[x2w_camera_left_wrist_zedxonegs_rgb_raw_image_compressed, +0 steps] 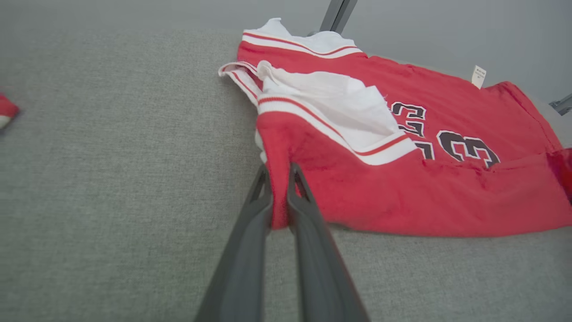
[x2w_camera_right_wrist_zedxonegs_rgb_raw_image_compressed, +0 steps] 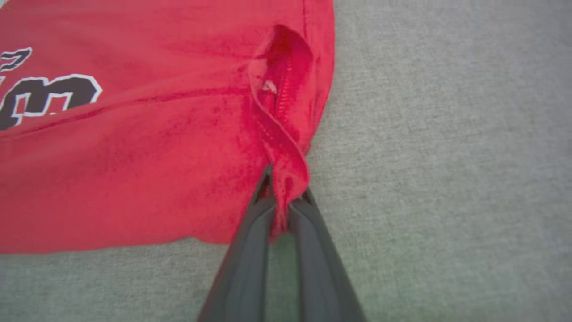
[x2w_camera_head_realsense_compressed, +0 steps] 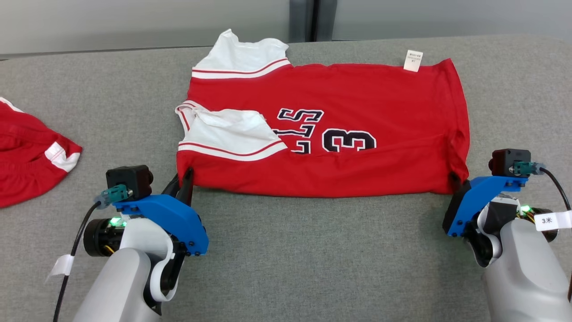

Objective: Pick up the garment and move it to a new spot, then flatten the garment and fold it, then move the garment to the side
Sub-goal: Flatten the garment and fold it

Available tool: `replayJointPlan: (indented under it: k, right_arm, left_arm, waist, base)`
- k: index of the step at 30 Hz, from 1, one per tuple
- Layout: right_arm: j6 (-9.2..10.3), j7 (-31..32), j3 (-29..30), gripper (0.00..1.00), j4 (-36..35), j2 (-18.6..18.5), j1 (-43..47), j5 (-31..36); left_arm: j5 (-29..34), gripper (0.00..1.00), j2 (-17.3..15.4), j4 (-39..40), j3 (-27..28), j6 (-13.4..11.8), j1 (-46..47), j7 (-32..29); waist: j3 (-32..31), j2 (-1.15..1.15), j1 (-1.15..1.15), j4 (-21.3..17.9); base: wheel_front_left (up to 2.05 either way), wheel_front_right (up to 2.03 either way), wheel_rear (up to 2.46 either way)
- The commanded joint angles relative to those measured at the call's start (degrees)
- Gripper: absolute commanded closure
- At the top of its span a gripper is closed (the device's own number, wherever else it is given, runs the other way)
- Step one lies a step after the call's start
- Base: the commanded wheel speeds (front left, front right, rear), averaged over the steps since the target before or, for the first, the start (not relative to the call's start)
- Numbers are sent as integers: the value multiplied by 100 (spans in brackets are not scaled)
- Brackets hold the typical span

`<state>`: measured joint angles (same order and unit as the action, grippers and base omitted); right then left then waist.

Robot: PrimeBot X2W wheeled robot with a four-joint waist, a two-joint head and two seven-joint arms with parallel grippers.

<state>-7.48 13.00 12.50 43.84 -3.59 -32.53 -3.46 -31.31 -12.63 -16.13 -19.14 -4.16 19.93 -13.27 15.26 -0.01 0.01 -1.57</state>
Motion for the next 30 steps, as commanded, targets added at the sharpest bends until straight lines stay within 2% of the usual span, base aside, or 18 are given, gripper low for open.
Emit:
replayJointPlan:
  k: [1,8,12,17,24,27,30]
  right_arm:
    - [-2,-84,-15,100,8,-34,-41,-72]
    - [-2,-43,-241,100,-435,-218,262,-592]
    - [-2,157,-414,100,-1099,-403,740,-983]
    - [-2,471,-521,100,-2005,-449,1534,-1317]
    - [-2,866,-236,100,-3510,-229,3098,-1452]
    - [-2,976,-120,100,-3840,-64,3536,-1513]
    - [-2,995,-99,100,-3913,24,3733,-1486]
  left_arm:
    - [6,100,-56,75,16,-3,-75,44]
    - [-25,100,-244,711,6,-38,-381,-74]
    - [-63,100,-398,1303,18,-135,-766,-281]
    - [-114,100,-579,1947,13,-291,-1364,-503]
    - [-255,100,-742,2705,53,-669,-2593,-745]
    - [-297,100,-681,2762,93,-835,-2902,-686]
    - [-367,100,-607,2641,84,-869,-3001,-651]
  waist:
    - [-66,1,-1,-15]
    - [-444,1,-1,20]
    - [-626,1,-1,62]
    - [-727,1,-1,85]
    - [-777,1,-1,137]
    - [-776,1,-1,126]
    - [-768,1,-1,106]
  base:
    - [0,0,0]
    - [0,0,0]
    - [0,0,0]
    - [0,0,0]
    - [0,0,0]
    - [0,0,0]
    - [0,0,0]
